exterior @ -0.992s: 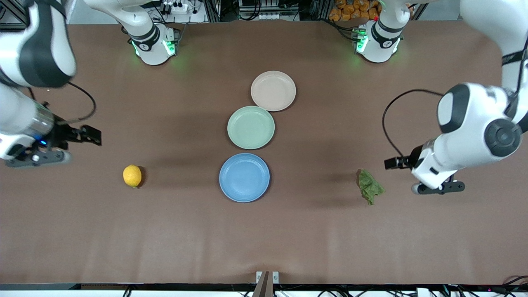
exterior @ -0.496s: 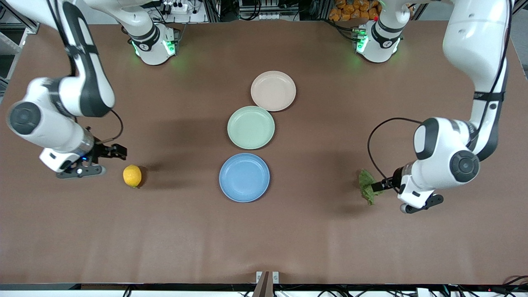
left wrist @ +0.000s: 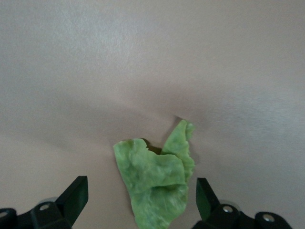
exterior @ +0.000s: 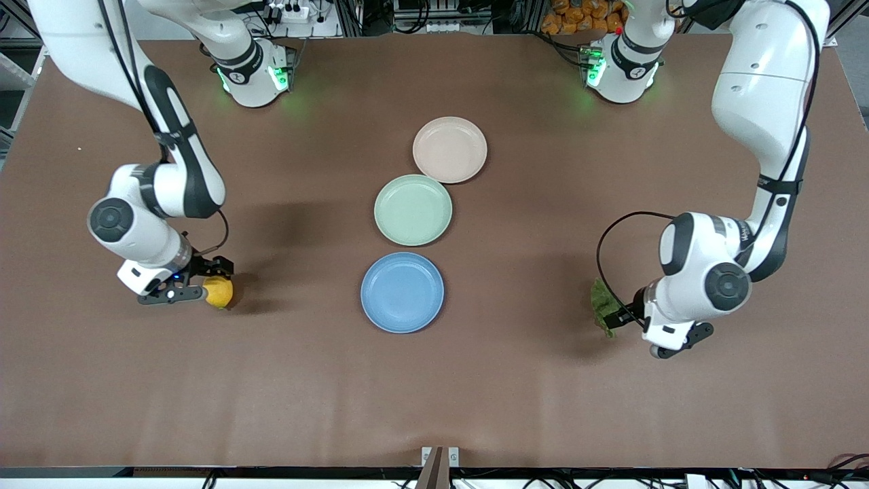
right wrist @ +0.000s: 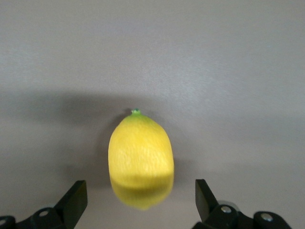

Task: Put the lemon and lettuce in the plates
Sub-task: 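Close the right gripper on the lemon while the left gripper grasps the lettuce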

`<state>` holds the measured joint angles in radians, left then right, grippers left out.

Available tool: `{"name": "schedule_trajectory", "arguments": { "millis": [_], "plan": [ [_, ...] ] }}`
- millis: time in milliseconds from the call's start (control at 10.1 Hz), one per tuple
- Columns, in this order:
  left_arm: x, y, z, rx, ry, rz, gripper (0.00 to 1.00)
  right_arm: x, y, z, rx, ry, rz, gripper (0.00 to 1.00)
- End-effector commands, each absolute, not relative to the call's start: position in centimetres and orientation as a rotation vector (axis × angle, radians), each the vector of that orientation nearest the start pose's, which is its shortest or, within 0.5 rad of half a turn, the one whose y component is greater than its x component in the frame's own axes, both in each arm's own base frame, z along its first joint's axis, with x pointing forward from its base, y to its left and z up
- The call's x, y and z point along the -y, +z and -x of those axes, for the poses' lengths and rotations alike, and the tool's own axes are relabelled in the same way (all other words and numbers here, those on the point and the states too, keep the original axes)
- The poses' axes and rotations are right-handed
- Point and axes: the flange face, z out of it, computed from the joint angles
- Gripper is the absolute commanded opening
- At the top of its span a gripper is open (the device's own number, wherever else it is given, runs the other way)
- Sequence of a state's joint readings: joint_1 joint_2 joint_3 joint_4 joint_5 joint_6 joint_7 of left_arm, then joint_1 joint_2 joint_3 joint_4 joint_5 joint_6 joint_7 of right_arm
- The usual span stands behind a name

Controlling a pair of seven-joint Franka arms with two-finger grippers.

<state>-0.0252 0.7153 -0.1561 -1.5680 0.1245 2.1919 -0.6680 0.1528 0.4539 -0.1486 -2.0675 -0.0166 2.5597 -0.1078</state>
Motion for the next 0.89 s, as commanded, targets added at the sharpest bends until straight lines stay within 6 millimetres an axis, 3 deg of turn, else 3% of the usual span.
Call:
{"name": "schedule_trajectory", "arguments": {
  "millis": [0,99,198,397,496,595,793],
  "plan": [
    [11.8,20.1,-67.9,0.675,0.102,2.991,1.00,-0.6,19.0,-59.5,0.221,-0.099,3.203,1.00],
    [12.0,19.6,-67.7,0.671,0.115,2.989,1.00,-0.6,18.0,-59.6,0.225,-0.126,3.205,1.00],
    [12.1,19.5,-67.7,0.674,0.117,2.991,1.00,-0.6,16.8,-59.5,0.228,-0.134,3.206,0.91],
    [13.3,18.5,-67.5,0.662,0.110,3.003,1.00,-1.0,17.0,-59.5,0.230,-0.119,3.202,0.33],
    [13.4,18.4,-67.6,0.675,0.101,3.006,1.00,-1.1,17.7,-59.8,0.230,-0.104,3.201,0.13],
    [13.4,18.2,-67.5,0.684,0.104,3.004,1.00,-1.8,18.7,-60.4,0.224,-0.071,3.199,0.07],
    [13.7,17.9,-67.5,0.678,0.098,3.009,1.00,-4.2,20.7,-61.9,0.195,-0.023,3.185,0.05]
  ]
}}
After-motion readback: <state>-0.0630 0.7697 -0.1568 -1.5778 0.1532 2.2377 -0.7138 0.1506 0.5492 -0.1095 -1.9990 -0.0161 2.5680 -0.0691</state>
